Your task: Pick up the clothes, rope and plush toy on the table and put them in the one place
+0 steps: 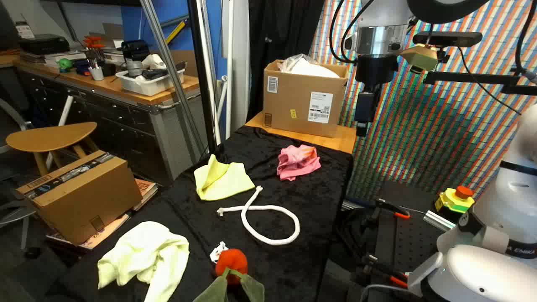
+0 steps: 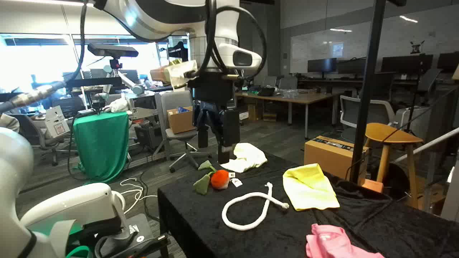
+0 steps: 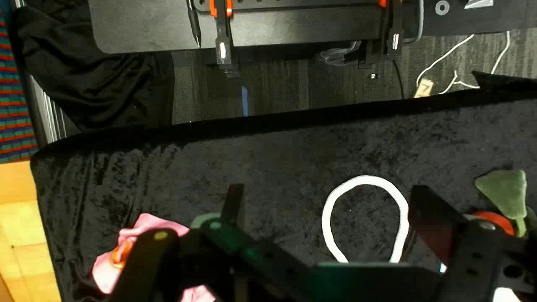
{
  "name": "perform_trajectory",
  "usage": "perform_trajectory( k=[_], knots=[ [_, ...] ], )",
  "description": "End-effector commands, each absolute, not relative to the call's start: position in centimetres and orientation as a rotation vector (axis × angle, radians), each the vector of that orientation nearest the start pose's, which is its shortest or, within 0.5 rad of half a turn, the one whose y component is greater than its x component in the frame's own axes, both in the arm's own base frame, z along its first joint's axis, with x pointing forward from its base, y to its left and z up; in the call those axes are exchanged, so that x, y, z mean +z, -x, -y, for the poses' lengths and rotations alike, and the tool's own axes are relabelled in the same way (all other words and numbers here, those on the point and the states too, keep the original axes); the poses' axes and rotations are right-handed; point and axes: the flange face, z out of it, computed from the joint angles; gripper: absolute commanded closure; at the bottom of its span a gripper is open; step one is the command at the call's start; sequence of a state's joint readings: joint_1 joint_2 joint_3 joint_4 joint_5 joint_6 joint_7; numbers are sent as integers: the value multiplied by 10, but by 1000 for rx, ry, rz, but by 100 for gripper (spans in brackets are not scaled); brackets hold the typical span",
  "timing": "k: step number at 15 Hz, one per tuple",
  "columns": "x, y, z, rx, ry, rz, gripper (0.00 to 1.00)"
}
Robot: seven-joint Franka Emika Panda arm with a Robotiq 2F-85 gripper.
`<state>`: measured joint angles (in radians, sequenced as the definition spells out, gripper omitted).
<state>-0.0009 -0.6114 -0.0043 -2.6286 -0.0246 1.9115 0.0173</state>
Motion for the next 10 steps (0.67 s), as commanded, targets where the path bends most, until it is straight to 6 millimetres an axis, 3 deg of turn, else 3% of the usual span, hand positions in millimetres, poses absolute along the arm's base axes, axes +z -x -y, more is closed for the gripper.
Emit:
perform_trajectory(
  k=[1, 8, 10],
  knots=[
    [434, -345, 3, 163, 3158, -19, 0],
    [435, -345, 3, 157, 3158, -20, 0],
    [437, -354, 1, 160, 3175, -12, 0]
  ],
)
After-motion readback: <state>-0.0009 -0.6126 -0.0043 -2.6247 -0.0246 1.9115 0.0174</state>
